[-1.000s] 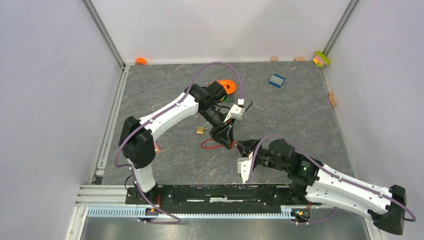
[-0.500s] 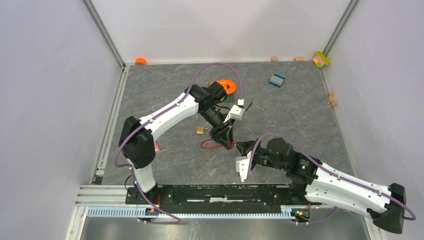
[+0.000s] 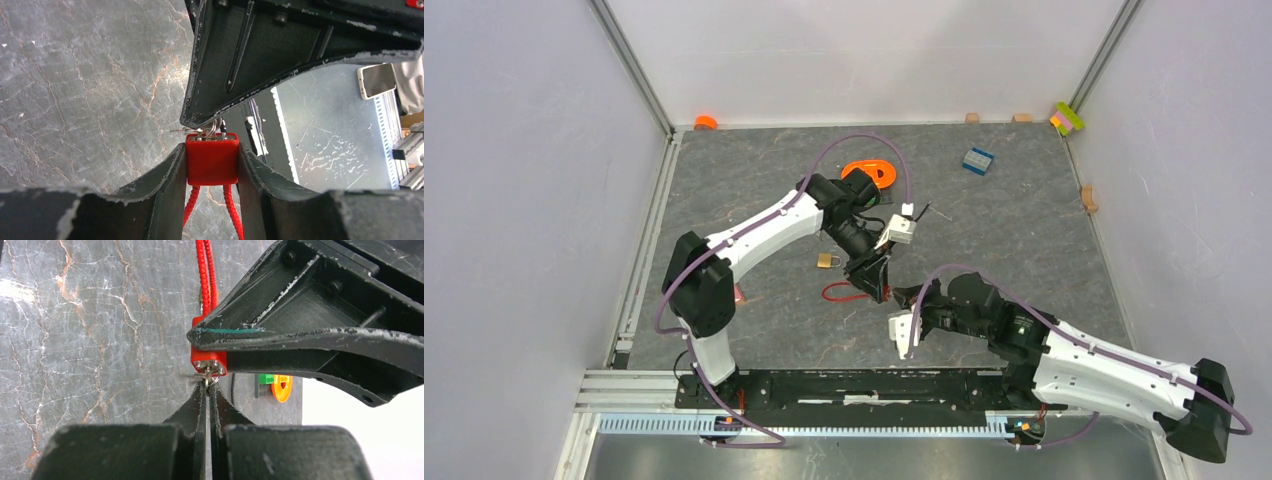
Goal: Unlock with the key
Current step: Unlock the lock.
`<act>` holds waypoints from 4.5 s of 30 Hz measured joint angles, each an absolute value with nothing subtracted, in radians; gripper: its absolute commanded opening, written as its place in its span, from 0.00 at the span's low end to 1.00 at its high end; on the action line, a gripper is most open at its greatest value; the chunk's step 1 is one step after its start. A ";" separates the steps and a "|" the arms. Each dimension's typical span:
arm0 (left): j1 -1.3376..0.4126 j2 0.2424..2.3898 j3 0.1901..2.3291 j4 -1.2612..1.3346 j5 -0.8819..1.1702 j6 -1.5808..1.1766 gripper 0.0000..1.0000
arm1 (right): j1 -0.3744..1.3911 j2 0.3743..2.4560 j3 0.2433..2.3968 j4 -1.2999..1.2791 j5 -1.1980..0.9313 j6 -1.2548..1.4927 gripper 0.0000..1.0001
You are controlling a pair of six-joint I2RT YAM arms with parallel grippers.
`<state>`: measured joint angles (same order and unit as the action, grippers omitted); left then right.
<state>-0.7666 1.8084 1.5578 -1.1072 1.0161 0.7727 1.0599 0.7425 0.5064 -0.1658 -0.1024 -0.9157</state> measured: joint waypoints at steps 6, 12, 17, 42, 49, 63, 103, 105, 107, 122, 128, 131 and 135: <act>-0.781 1.808 1.537 -1.080 0.965 0.723 0.02 | 1.060 0.783 0.506 -0.157 -0.101 -0.871 0.00; -0.786 1.783 1.499 -1.013 0.944 0.682 0.02 | 1.052 0.783 0.506 -0.159 -0.089 -0.820 0.00; -0.793 1.739 1.474 -0.953 0.885 0.651 0.02 | 1.012 0.799 0.506 -0.130 -0.117 -0.761 0.00; -0.805 1.543 1.209 -0.597 0.645 0.489 0.02 | 0.713 0.992 0.572 -0.053 -0.529 -0.480 0.00; -0.805 1.515 1.177 -0.574 0.593 0.418 0.02 | 0.651 1.049 0.576 0.005 -0.664 -0.487 0.00; -0.831 1.466 1.114 -0.450 0.500 0.510 0.02 | 0.541 1.044 0.558 0.101 -0.815 -0.268 0.00; -0.841 1.450 1.093 -0.364 0.311 0.525 0.02 | 0.373 1.232 0.579 0.367 -0.890 0.285 0.69; -0.850 1.450 1.093 -0.364 0.304 0.527 0.02 | 0.373 1.252 0.589 0.394 -0.891 0.332 0.69; -0.859 1.450 1.093 -0.364 0.292 0.531 0.02 | 0.373 1.270 0.603 0.414 -0.891 0.372 0.69; -0.893 1.450 1.093 -0.363 0.214 0.545 0.02 | 0.411 1.363 0.661 0.379 -0.860 0.409 0.69; -0.899 1.450 1.093 -0.363 0.193 0.545 0.02 | 0.439 1.384 0.670 0.363 -0.854 0.395 0.67; -0.906 1.452 1.093 -0.363 0.180 0.548 0.02 | 0.447 1.401 0.675 0.361 -0.852 0.394 0.67; -0.917 1.463 1.093 -0.361 0.155 0.551 0.02 | 0.458 1.438 0.686 0.361 -0.850 0.395 0.65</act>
